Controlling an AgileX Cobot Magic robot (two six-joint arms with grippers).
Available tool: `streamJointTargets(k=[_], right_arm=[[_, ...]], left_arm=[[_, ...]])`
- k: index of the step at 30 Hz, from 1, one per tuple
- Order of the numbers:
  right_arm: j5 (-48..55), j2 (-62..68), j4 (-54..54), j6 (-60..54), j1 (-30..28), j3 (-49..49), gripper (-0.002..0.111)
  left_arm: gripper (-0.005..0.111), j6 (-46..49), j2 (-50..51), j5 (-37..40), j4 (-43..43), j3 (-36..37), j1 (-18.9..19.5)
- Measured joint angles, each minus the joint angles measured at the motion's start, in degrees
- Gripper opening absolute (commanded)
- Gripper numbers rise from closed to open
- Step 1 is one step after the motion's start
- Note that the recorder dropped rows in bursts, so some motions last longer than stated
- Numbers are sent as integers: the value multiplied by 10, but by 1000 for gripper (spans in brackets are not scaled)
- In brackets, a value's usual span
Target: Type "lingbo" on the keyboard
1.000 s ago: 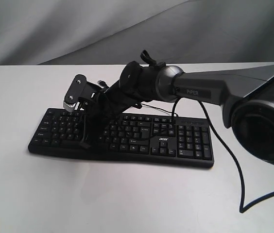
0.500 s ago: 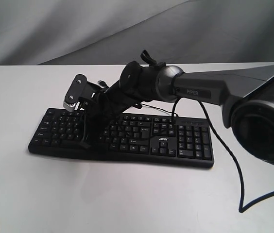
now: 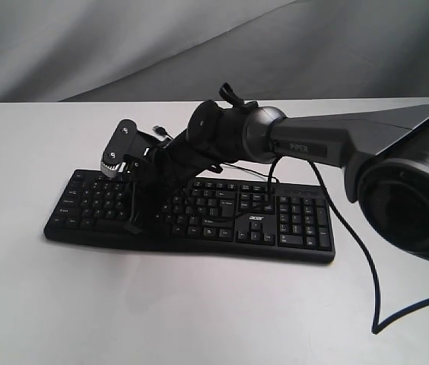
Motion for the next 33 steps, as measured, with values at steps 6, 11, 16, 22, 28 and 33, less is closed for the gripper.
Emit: streamJointTargets(k=[6, 11, 16, 22, 28, 33], right_arm=[[-1, 5, 2, -1, 0, 0, 0], [2, 6, 8, -1, 0, -3, 0], [30, -8, -15, 18, 0, -3, 0], [50, -14, -27, 30, 5, -1, 0], [57, -14, -33, 33, 8, 2, 0], [57, -14, -47, 43, 8, 2, 0]], left_arm=[[1, 0, 0, 0, 0, 0, 0], [1, 0, 0, 0, 0, 0, 0], [1, 0, 0, 0, 0, 0, 0], [1, 0, 0, 0, 0, 0, 0], [1, 0, 0, 0, 0, 0, 0], [1, 0, 0, 0, 0, 0, 0]])
